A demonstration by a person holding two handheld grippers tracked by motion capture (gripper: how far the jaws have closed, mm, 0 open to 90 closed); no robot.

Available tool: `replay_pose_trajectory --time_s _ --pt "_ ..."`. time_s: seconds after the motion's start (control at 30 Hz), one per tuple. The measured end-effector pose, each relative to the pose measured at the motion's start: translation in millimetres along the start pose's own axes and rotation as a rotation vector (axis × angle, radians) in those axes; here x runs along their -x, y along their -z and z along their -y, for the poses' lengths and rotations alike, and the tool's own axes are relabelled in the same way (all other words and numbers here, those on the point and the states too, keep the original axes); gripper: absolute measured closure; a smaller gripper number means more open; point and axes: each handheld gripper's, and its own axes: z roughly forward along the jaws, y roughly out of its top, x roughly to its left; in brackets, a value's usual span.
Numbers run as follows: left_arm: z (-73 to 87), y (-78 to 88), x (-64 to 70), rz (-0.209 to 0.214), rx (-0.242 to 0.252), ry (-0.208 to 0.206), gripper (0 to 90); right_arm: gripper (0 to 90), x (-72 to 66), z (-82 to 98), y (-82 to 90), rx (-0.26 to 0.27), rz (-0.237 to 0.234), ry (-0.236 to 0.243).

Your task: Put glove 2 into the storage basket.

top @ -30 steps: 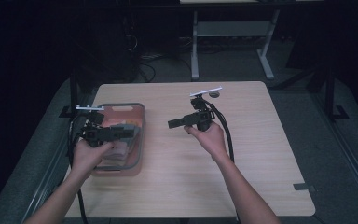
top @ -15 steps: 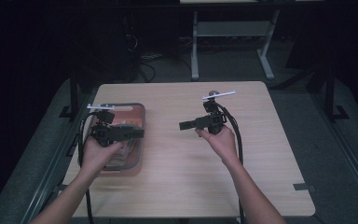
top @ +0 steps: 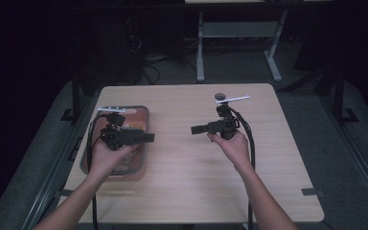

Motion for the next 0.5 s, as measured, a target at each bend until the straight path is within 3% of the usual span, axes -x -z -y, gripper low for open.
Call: replay_pose_trajectory --time_s 0.5 --pt "1.4 -15.0 11.2 0.018 -0.02 -0.026 29.2 34.2 14.5 10.4 17.1 0.019 0.022 -0.034"
